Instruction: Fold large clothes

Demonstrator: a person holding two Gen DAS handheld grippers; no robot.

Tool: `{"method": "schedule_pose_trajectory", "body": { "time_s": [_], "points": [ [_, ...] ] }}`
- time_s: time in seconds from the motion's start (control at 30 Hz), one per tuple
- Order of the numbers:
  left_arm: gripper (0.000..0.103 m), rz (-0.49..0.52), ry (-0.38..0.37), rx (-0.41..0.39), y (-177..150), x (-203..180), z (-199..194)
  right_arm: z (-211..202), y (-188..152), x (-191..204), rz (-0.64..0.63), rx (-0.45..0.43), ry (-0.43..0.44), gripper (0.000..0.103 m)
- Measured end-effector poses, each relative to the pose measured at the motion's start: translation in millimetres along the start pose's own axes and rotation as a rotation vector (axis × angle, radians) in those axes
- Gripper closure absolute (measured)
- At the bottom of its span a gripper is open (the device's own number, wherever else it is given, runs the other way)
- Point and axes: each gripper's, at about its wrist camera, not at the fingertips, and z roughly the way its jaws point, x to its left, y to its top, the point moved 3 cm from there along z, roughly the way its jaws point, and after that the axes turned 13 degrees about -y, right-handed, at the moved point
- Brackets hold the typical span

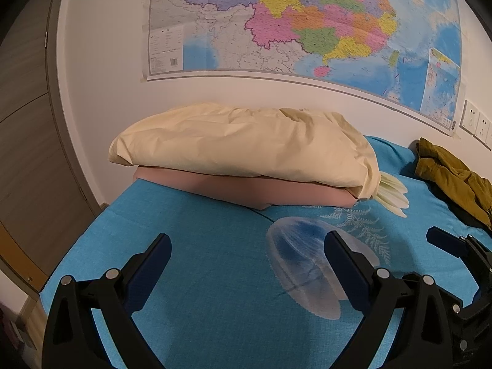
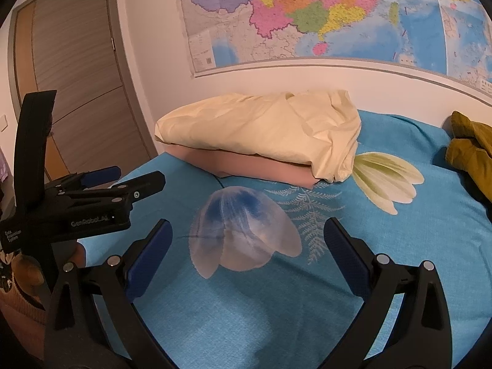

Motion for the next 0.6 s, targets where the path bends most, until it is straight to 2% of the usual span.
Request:
{"method": "schedule_pose_trajectory", "body": {
  "time_s": [0.6],
  "points": [
    [0.007,0.002,-0.001,0.008,-2.3,0.4,4.1,1.3,-1.3,-1.6,0.011,0.000,0.000,0.006]
  ]
}}
